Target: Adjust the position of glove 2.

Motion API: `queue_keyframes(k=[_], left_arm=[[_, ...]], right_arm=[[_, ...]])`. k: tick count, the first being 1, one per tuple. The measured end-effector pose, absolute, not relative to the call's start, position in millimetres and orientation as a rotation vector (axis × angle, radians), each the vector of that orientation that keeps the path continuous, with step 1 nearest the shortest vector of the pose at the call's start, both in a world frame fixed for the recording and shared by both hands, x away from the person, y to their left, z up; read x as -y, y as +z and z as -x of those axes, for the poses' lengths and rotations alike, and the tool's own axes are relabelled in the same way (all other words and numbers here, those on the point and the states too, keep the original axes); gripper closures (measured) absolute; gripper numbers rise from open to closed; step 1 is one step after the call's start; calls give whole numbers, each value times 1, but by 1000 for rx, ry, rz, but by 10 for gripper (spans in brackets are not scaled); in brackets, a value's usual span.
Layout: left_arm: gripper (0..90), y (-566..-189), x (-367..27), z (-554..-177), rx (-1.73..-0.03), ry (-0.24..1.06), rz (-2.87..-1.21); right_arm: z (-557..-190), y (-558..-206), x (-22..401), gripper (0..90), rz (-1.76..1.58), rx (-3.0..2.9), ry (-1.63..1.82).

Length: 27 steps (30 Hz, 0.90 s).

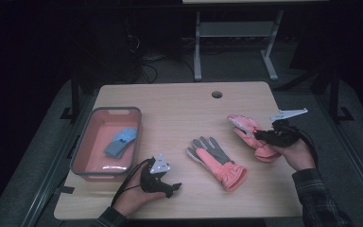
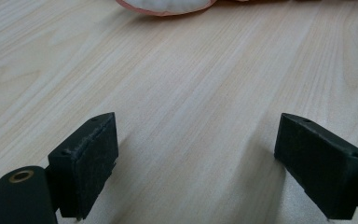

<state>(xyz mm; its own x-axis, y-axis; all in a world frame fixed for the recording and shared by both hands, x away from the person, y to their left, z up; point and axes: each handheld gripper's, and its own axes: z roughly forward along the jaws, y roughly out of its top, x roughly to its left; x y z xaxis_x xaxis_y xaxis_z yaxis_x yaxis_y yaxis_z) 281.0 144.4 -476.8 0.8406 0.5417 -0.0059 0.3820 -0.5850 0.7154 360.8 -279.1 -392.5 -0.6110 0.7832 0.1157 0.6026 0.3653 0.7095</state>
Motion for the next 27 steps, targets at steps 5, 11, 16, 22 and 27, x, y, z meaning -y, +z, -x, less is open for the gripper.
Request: queue_keyframes(k=[5,11,16,22,27], left_arm=[[128,-477,-145,-281,-665,279,-2266],[128,-477,-145,-281,-664,282,-2266],[128,-477,-144,-281,-664,284,-2263],[128,-477,-144,-282,-664,283,-2263],[128,-477,-144,-281,-665,283,-2263]], right_arm=[[-355,-381,269,863,-1204,-2395,1120],[-349,-370,257,863,-1160,-2418,1172],[-345,-365,245,863,-1128,-2448,1209],[-341,-363,227,865,-1074,-2492,1220],[-338,-361,218,872,-1050,-2509,1232]])
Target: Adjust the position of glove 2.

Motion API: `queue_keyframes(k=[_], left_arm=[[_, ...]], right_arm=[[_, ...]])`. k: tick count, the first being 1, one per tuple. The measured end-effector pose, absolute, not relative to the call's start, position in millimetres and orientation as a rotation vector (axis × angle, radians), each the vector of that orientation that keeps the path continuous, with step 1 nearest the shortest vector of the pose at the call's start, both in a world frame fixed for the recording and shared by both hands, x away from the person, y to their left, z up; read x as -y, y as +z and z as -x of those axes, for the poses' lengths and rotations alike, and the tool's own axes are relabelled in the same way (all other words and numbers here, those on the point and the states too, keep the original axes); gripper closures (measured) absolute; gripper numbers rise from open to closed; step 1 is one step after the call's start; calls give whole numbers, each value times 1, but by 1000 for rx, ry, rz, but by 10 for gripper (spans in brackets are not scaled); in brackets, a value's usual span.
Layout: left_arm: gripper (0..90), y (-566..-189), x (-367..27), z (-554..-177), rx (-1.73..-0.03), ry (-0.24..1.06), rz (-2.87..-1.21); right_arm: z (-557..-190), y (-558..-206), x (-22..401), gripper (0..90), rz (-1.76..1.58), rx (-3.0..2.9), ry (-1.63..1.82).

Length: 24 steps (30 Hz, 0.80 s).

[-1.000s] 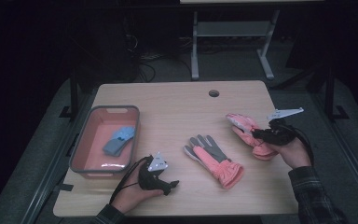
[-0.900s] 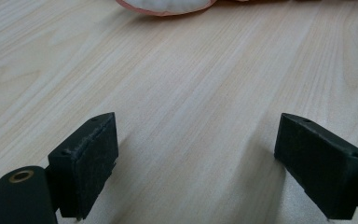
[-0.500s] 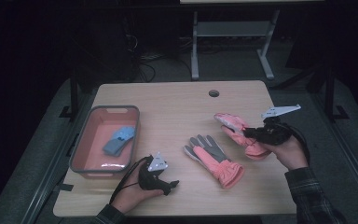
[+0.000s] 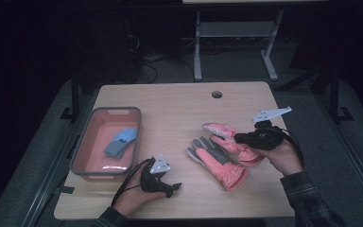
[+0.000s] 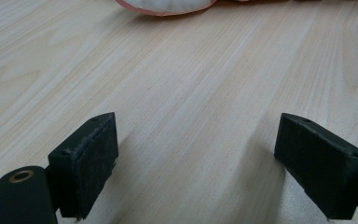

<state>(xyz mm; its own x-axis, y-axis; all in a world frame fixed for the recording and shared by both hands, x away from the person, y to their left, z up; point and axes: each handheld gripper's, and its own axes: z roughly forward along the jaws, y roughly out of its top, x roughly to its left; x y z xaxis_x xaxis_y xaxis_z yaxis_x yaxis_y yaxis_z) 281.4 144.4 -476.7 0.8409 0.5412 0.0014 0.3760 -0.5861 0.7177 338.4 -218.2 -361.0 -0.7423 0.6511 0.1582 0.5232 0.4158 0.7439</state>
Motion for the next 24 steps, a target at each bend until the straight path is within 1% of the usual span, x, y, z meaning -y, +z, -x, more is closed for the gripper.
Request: queue_keyframes(k=[10,17,21,24], left_arm=[[128,-477,-144,-281,-666,282,-2263],[128,-477,-144,-281,-666,282,-2264],[128,-477,-144,-281,-667,282,-2264],[129,-477,-144,-281,-666,281,-2263]], right_arm=[[-333,-364,194,879,-1002,-2546,1255],[-332,-377,179,876,-990,-2604,1228],[-330,-380,174,855,-978,-2627,1221],[-329,-379,173,815,-960,-2645,1243]])
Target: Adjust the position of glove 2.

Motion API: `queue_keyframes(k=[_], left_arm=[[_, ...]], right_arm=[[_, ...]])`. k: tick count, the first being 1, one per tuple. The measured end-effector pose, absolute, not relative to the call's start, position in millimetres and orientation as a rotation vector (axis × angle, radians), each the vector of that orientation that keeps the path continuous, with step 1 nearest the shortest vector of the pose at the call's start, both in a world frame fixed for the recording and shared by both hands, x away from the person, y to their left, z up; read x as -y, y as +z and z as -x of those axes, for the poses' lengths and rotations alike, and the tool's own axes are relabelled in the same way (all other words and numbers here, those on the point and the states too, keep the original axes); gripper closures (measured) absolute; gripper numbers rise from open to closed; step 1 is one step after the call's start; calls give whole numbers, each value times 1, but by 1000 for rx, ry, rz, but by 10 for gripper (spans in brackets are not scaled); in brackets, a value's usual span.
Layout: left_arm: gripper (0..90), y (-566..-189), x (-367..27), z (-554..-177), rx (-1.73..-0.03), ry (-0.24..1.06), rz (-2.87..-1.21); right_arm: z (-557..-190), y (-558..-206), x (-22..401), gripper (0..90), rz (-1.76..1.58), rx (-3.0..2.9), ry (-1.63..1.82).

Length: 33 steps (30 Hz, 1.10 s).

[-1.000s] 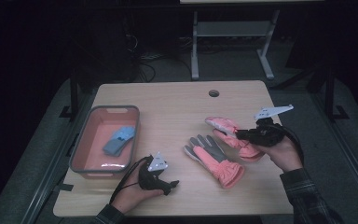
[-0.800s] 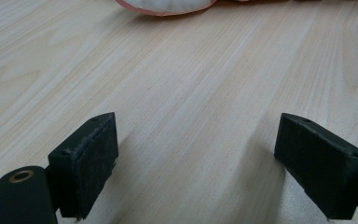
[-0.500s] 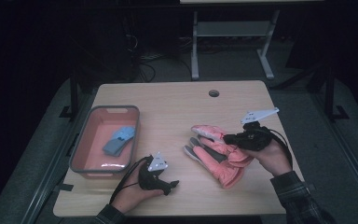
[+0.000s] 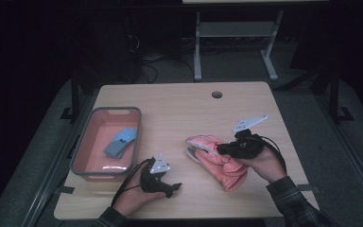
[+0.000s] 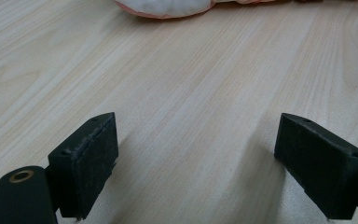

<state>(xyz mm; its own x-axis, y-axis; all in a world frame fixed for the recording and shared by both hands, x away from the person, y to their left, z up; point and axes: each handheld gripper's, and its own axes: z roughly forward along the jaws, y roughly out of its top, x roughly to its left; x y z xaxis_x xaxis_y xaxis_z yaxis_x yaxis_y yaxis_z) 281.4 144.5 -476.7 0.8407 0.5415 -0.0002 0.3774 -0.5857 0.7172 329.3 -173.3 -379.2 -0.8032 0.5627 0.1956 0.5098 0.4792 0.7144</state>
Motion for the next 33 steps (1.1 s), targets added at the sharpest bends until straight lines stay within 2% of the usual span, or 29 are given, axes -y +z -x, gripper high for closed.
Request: queue_keyframes(k=[5,11,16,20,28,33], left_arm=[[128,-477,-144,-281,-668,281,-2263],[128,-477,-144,-281,-665,282,-2263],[129,-477,-144,-281,-666,284,-2263],[144,-477,-145,-282,-676,288,-2251],[360,-467,-144,-288,-730,292,-2297],[567,-460,-138,-294,-731,280,-2290]], right_arm=[[-329,-376,175,720,-947,-2639,1271],[-328,-367,185,684,-941,-2595,1337],[-328,-360,194,683,-945,-2561,1373],[-327,-354,206,732,-963,-2521,1381],[-336,-365,241,896,-1051,-2448,1322],[-339,-386,259,899,-1116,-2457,1258]])
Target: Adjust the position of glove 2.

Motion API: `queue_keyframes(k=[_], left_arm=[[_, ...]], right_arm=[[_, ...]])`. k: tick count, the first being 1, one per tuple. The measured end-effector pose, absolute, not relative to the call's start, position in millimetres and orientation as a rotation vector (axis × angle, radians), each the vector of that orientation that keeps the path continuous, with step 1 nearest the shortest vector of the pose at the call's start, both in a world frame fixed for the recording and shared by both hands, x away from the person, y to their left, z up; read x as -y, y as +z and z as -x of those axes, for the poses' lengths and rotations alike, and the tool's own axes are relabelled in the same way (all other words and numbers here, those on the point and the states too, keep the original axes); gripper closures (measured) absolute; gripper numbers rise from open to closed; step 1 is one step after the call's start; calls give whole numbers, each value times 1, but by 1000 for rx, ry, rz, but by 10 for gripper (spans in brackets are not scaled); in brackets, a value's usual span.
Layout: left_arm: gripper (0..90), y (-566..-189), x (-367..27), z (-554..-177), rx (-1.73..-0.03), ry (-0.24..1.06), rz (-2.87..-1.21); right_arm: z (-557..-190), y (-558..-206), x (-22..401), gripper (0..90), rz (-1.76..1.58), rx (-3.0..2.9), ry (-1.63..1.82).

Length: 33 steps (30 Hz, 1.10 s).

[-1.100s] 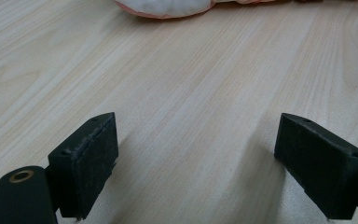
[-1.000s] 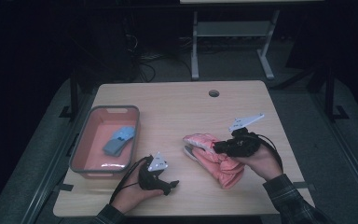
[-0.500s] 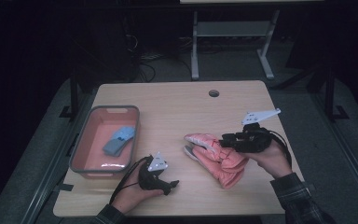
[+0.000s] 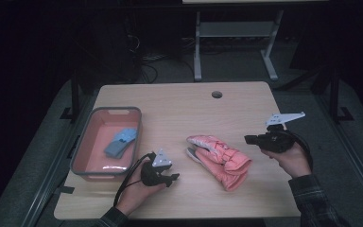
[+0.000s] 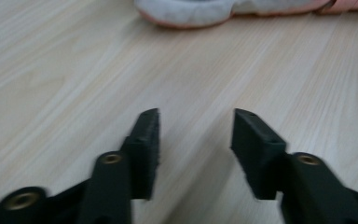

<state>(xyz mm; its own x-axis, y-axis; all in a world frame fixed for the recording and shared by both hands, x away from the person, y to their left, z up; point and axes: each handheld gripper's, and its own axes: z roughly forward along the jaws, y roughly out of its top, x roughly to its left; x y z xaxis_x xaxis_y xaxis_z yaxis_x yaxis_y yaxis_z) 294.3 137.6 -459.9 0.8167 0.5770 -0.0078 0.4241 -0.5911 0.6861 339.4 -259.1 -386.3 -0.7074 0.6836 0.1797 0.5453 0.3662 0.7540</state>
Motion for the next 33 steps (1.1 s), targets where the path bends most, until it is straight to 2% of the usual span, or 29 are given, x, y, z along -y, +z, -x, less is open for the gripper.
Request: queue_keyframes(k=[5,7,19,33], left_arm=[[843,-455,-131,-304,-755,175,-2290],[900,-454,-128,-308,-771,141,-2284],[900,-450,-100,-332,-774,106,-2281],[900,-455,-86,-351,-793,94,-2292]], right_arm=[[-338,-408,264,899,-1138,-2499,1210],[-336,-415,263,899,-1132,-2526,1205],[-323,-450,254,900,-1100,-2679,1125],[-316,-459,233,900,-1008,-2794,1159]])
